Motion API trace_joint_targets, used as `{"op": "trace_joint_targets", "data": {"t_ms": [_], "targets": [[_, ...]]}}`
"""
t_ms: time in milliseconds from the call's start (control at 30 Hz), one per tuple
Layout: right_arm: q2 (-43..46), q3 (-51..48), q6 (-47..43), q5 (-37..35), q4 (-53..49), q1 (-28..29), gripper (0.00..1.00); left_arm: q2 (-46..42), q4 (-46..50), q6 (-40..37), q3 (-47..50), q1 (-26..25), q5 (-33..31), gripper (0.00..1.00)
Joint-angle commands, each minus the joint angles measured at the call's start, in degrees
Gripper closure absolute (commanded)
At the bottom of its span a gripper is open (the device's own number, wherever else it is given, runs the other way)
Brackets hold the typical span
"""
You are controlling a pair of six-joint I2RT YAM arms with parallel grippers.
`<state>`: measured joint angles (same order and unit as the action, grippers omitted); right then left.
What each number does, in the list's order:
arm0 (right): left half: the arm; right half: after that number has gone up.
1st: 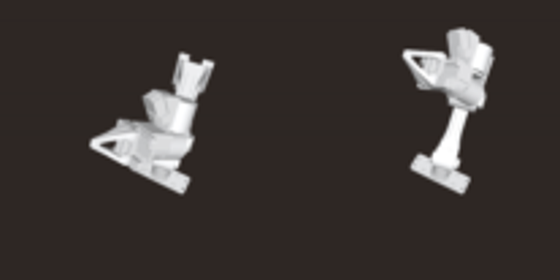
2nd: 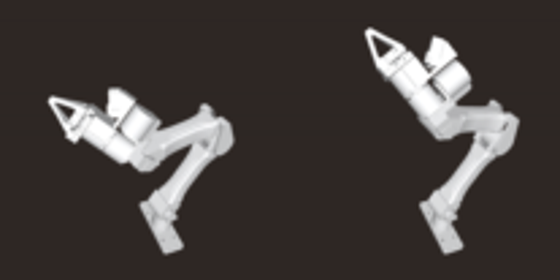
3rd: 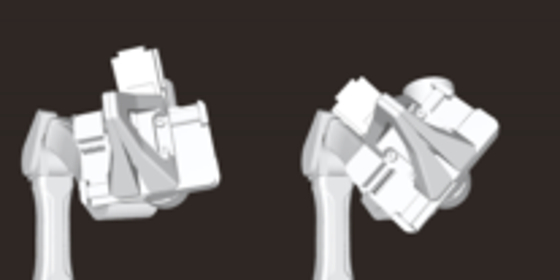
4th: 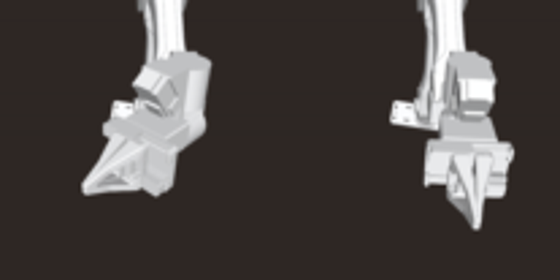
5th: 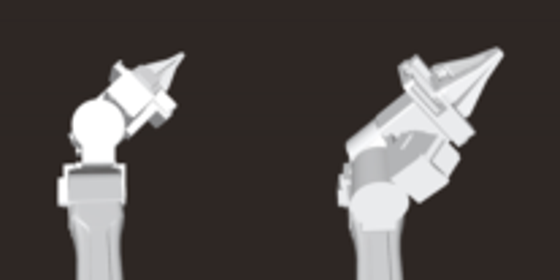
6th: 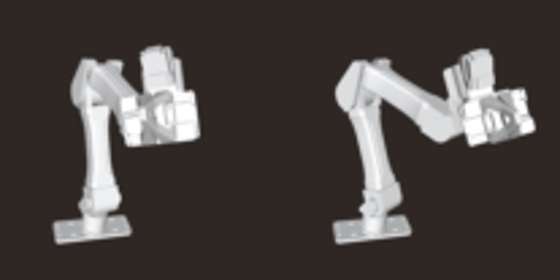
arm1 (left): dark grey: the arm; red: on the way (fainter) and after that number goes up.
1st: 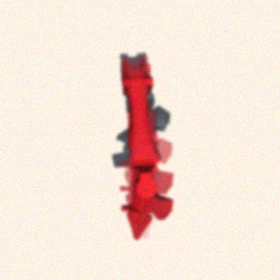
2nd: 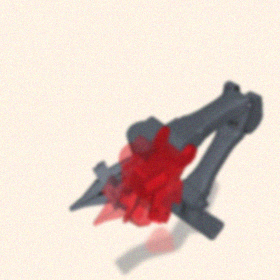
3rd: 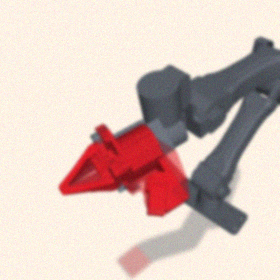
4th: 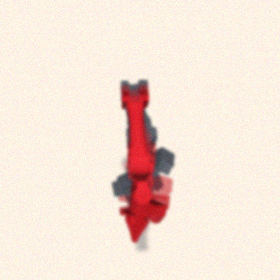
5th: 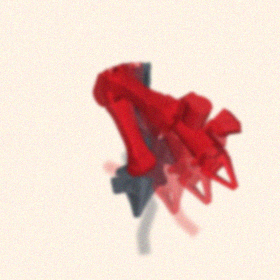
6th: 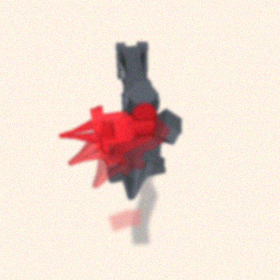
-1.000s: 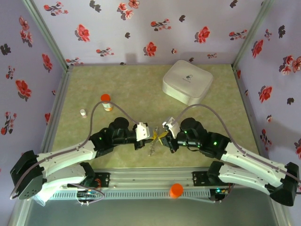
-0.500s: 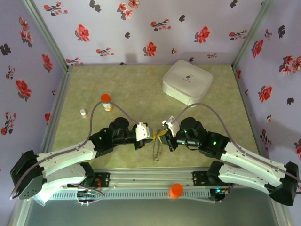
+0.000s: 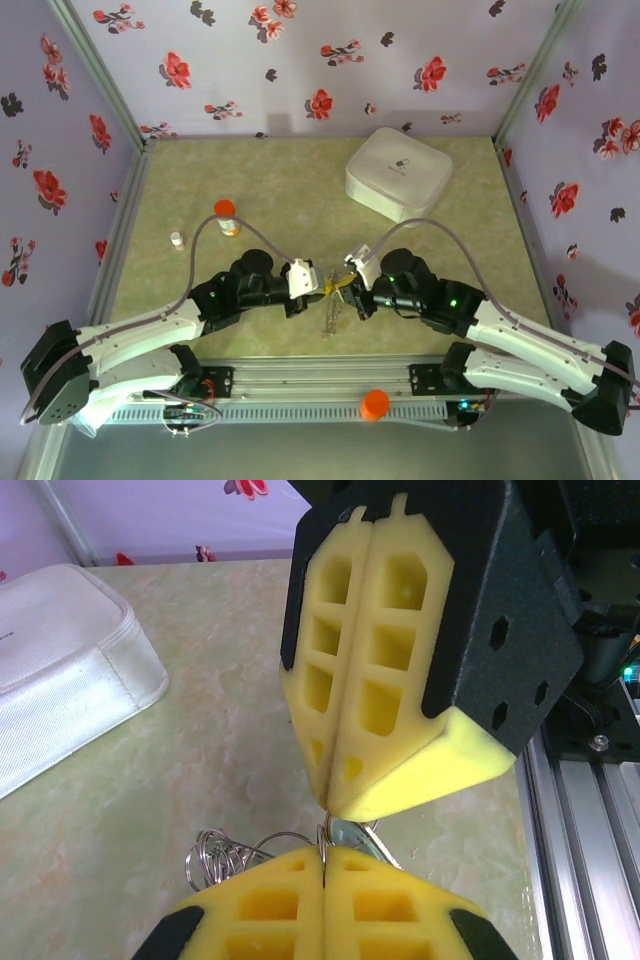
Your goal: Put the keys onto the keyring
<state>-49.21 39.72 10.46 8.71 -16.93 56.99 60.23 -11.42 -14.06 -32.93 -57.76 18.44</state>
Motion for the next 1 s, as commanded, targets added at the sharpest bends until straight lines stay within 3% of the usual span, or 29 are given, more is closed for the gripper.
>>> {"op": "trace_joint_targets", "data": {"t_ms": [0, 433, 633, 967], "targets": [[-0.36, 0.75, 0.06, -5.00, 0.49, -0.48, 1.00, -1.92, -1.85, 0.35, 0.50, -0.34, 1.47, 1.00], [-3.15, 0.97, 2.89, -2.65, 3.33, -0.51, 1.00, -1.34, -2.10, 1.69, 0.14, -0.39, 1.02, 1.00], [-2.65, 1.28, 3.68, -7.07, 1.82, -1.17, 1.00, -1.78, -1.63, 1.77, 0.31, -0.34, 0.93, 1.00], [-3.78, 0.57, 4.47, -5.73, 1.44, -1.68, 1.00, -2.45, -2.73, 1.94, 0.62, -0.29, 0.06, 1.00]]}}
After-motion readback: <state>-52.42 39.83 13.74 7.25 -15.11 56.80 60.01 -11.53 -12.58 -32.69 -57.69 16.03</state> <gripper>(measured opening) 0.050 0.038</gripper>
